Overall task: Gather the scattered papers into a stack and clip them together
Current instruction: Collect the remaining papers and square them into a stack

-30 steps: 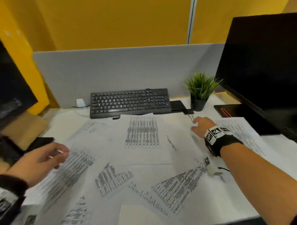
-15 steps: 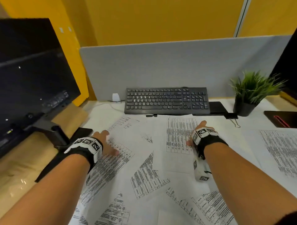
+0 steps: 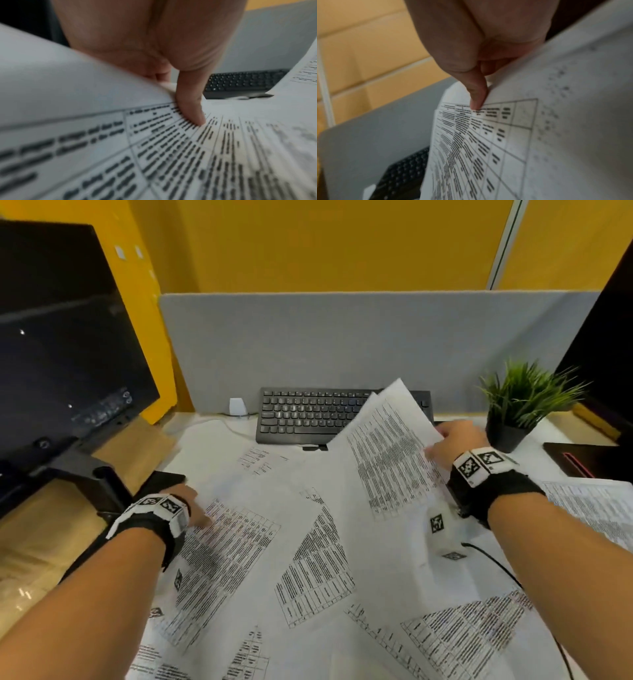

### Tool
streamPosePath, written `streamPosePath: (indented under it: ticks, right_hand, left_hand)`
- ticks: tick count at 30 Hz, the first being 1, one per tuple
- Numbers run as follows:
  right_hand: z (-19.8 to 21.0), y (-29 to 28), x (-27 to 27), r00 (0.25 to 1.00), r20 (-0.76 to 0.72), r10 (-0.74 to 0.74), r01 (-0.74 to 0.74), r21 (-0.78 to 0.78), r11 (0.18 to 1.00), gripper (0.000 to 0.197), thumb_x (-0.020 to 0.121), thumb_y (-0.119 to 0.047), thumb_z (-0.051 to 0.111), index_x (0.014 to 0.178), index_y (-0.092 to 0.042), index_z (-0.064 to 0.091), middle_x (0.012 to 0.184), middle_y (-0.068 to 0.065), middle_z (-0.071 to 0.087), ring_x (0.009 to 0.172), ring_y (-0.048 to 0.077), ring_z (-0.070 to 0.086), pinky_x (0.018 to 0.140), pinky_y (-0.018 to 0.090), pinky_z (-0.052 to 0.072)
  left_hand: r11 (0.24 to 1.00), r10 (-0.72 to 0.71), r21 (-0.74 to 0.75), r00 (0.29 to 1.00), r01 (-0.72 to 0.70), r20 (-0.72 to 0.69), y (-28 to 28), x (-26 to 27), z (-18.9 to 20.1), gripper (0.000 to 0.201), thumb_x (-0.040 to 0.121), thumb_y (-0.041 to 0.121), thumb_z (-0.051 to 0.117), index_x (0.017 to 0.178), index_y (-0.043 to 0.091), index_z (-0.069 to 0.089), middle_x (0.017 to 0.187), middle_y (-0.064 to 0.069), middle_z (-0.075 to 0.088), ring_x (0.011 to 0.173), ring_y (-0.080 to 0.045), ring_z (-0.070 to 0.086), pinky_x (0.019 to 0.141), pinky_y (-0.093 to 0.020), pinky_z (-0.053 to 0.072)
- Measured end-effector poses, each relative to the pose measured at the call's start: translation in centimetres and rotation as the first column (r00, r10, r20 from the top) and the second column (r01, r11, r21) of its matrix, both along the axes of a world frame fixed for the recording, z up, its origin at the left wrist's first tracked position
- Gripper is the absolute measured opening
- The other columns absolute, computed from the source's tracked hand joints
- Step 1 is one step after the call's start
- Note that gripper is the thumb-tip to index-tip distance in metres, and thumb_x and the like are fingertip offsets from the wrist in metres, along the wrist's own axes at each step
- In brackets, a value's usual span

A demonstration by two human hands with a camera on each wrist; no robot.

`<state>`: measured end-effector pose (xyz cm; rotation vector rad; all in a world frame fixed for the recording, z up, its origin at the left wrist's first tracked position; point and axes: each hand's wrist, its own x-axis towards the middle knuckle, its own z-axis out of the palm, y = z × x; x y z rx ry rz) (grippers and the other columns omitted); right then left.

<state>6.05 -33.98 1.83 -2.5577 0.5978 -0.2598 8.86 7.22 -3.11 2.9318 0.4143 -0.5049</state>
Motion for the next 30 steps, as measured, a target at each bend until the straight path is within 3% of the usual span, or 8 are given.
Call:
streamPosePath:
  ticks: [3, 8, 11, 16, 19, 23, 28, 30]
  right_hand:
    - [1.8, -0.4, -0.5, 0.978, 0.207, 0.014, -0.042, 0.134, 0.99, 0.026, 0.081, -0.012, 0.072, 0.106, -0.007, 0.071, 0.097, 0.017, 0.07, 0.081, 0.026, 0.058, 0.072, 0.028, 0.042]
    - [2.3, -1.8, -2.2, 0.885, 0.444, -0.142, -0.082, 0.448, 0.89, 0.025, 0.081, -0.012, 0.071, 0.106, -0.007, 0.071, 0.095, 0.007, 0.069, 0.088, 0.023, 0.064, 0.077, 0.03, 0.048]
    - [1.9, -1.9, -3.3, 0.872, 0.436, -0.221, -0.152, 0.671, 0.726, 0.008, 0.081, -0.011, 0.072, 0.089, -0.013, 0.071, 0.104, 0.012, 0.071, 0.085, 0.024, 0.069, 0.082, 0.036, 0.055]
    - [1.0, 1.3, -4.9, 0.912, 0.38, -0.156, -0.286, 0.859, 0.425, 0.015, 0.089, 0.004, 0.058, 0.085, -0.008, 0.065, 0.086, 0.006, 0.072, 0.064, 0.008, 0.071, 0.047, 0.018, 0.053]
    - [-0.5, 4.0, -5.1, 0.951, 0.301, -0.073, -0.266, 0.914, 0.305, 0.022, 0.088, 0.001, 0.058, 0.109, 0.0, 0.066, 0.096, 0.017, 0.073, 0.087, 0.031, 0.07, 0.072, 0.042, 0.058]
    - [-2.7, 5.3, -5.5, 0.974, 0.218, 0.06, -0.226, 0.938, 0.264, 0.029, 0.092, -0.005, 0.054, 0.12, -0.004, 0.06, 0.11, 0.019, 0.07, 0.101, 0.036, 0.067, 0.094, 0.053, 0.049]
    - [-4.9, 4.8, -6.5, 0.977, 0.203, 0.07, -0.214, 0.909, 0.358, 0.027, 0.082, -0.013, 0.07, 0.108, -0.016, 0.061, 0.108, 0.012, 0.071, 0.1, 0.033, 0.068, 0.094, 0.058, 0.048]
    - [-4.7, 5.6, -6.8, 0.969, 0.249, 0.007, -0.226, 0.867, 0.445, 0.034, 0.078, -0.016, 0.073, 0.107, -0.022, 0.057, 0.112, 0.01, 0.069, 0.1, 0.03, 0.067, 0.094, 0.054, 0.049]
  left_hand:
    - [0.989, -0.009, -0.147, 0.998, 0.017, 0.06, 0.5, -0.7, 2.4, 0.071, 0.09, 0.041, 0.062, 0.147, 0.009, 0.033, 0.153, -0.012, 0.033, 0.138, -0.028, 0.035, 0.108, -0.033, 0.032]
    - [0.904, 0.1, -0.419, 0.907, 0.089, 0.409, 3.1, -4.0, 7.8, 0.028, 0.082, 0.026, 0.073, 0.103, 0.007, 0.068, 0.092, -0.018, 0.066, 0.078, -0.027, 0.057, 0.062, -0.029, 0.038]
    - [0.825, 0.205, -0.544, 0.813, 0.157, 0.546, 3.2, -5.7, 10.0, 0.02, 0.084, 0.016, 0.071, 0.102, 0.01, 0.067, 0.084, -0.01, 0.065, 0.073, -0.024, 0.057, 0.065, -0.032, 0.04]
    - [0.648, 0.227, -0.71, 0.82, 0.276, 0.526, -1.9, -7.2, 9.7, 0.022, 0.086, 0.017, 0.069, 0.106, 0.012, 0.063, 0.097, -0.007, 0.067, 0.091, -0.031, 0.063, 0.084, -0.04, 0.049]
    - [0.488, 0.216, -0.808, 0.852, 0.329, 0.477, -6.2, -8.0, 8.0, 0.031, 0.074, 0.03, 0.074, 0.1, 0.014, 0.066, 0.093, -0.008, 0.071, 0.091, -0.037, 0.066, 0.082, -0.047, 0.054]
    - [0.248, 0.318, -0.936, 0.892, 0.25, 0.322, -10.2, -9.3, 5.8, 0.011, 0.087, 0.018, 0.064, 0.088, 0.026, 0.071, 0.093, -0.001, 0.076, 0.092, -0.025, 0.071, 0.086, -0.045, 0.056]
    - [-0.119, 0.311, -0.993, 0.95, 0.029, -0.009, -11.4, -11.5, 4.8, 0.056, 0.088, 0.069, 0.038, 0.098, 0.025, 0.07, 0.101, -0.007, 0.075, 0.099, -0.03, 0.067, 0.095, -0.046, 0.046]
    - [-0.143, 0.317, -0.989, 0.948, 0.034, -0.013, -11.0, -12.0, 3.9, 0.048, 0.084, 0.065, 0.046, 0.098, 0.025, 0.068, 0.098, -0.004, 0.076, 0.101, -0.027, 0.065, 0.093, -0.044, 0.045]
